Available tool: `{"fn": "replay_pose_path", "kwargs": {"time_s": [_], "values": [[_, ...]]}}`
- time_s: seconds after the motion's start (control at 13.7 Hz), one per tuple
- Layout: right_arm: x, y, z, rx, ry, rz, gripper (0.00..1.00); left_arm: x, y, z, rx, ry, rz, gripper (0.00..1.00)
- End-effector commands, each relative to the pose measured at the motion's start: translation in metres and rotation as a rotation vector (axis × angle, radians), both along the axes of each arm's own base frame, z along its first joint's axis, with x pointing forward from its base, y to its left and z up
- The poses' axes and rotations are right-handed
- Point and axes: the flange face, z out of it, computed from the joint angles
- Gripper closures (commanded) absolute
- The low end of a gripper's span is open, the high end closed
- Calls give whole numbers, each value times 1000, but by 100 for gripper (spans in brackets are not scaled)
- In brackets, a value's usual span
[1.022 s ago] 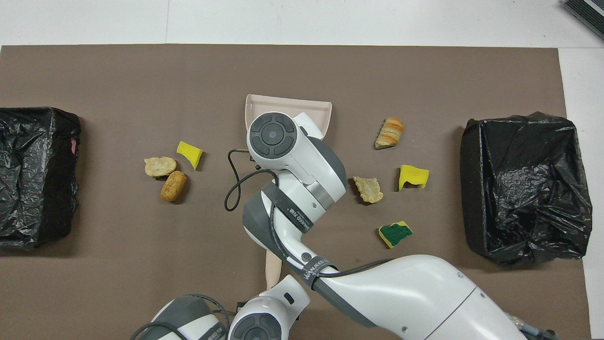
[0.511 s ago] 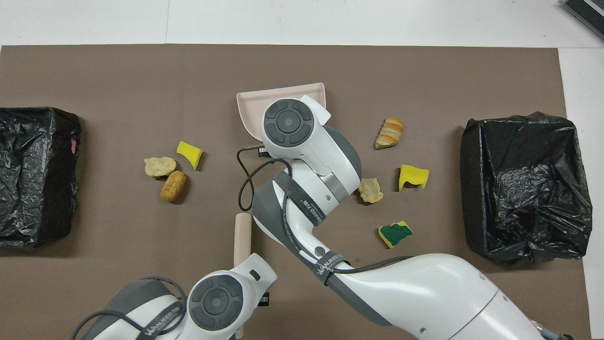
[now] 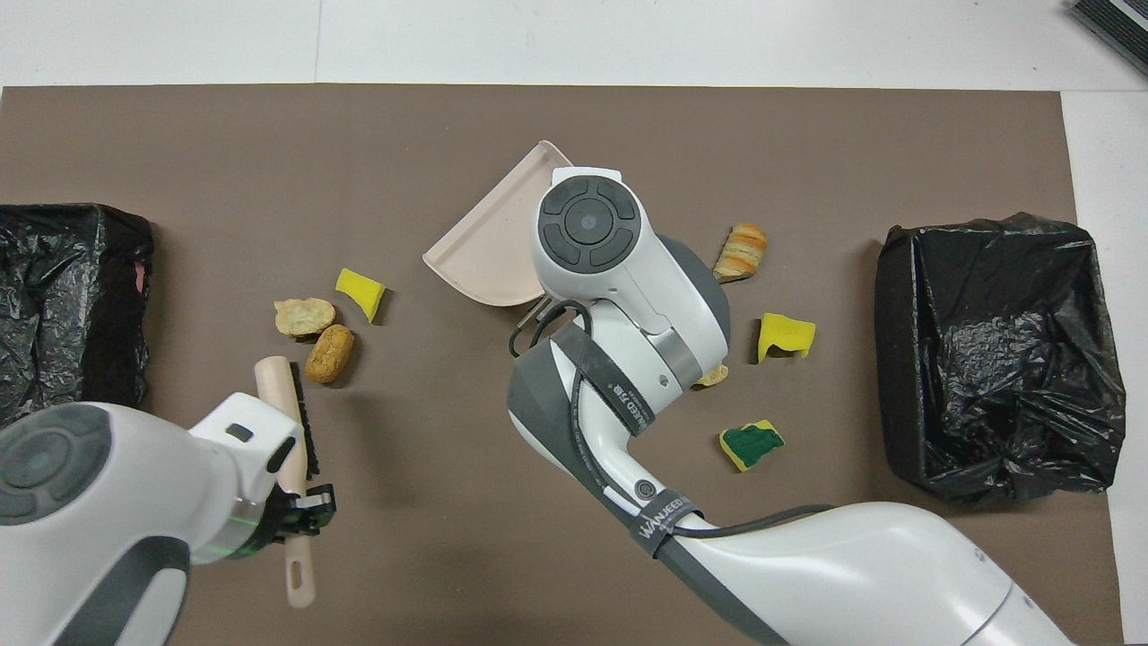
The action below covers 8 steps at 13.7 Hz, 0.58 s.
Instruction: Sweep and dump trash in bin
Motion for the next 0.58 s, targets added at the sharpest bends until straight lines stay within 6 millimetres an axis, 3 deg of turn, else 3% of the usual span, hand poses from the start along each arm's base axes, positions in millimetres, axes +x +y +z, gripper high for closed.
{"fn": "replay_pose_path", "kwargs": {"time_s": [0.0, 0.15, 0.22, 0.37, 0.51], "values": [[-10, -12, 2, -53, 42, 202, 100, 31, 39, -1, -14, -4, 77, 100], [-5, -21, -2, -76, 54, 328, 100, 54, 100, -9, -45, -59, 96, 100], [0, -25, -6, -94, 44, 396, 100, 62, 116, -21, -48, -54, 88, 100], [6, -23, -26, -110, 57, 493, 100, 74, 121, -42, -45, -51, 61, 100], [9, -24, -36, -131, 60, 579, 100, 77, 99, -66, -47, -24, 10, 100]]}}
